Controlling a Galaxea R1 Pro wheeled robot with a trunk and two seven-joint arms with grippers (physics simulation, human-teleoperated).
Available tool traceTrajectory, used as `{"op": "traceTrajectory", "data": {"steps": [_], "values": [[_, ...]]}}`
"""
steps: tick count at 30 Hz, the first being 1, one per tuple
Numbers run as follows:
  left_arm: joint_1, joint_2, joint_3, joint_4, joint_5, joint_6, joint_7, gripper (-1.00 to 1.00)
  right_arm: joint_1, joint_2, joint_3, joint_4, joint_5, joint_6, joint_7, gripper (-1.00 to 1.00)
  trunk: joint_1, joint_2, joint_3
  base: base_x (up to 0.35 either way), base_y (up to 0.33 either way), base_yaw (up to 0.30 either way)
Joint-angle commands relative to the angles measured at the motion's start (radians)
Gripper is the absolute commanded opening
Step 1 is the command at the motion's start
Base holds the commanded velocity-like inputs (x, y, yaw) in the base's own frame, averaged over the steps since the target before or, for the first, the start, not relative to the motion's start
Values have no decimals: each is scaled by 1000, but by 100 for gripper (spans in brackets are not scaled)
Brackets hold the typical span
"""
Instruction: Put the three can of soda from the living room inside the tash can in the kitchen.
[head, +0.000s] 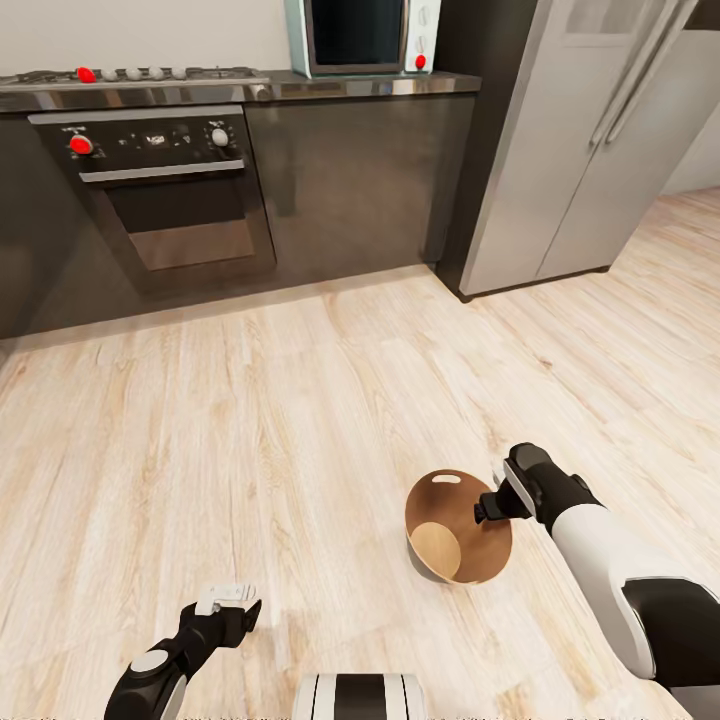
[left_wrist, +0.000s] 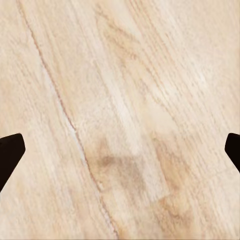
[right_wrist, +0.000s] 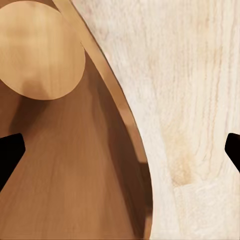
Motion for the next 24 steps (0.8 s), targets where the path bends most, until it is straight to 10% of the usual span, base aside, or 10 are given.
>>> {"op": "traceTrajectory", "data": {"steps": [1,14,15,24], "values": [[0,0,0,0,0,0,0,100,0,0,0,0,0,0,0,100,0,0,-4,0,0,0],[0,0,0,-2,0,0,0,100,0,-2,-1,0,0,0,0,100,3,-2,-27,0,0,0],[0,0,0,-2,0,0,0,100,0,-2,-1,0,0,0,0,-100,3,-2,-27,0,0,0],[0,0,0,-3,0,0,0,100,0,-2,-1,0,0,0,0,-100,3,-2,-27,0,0,0]]}}
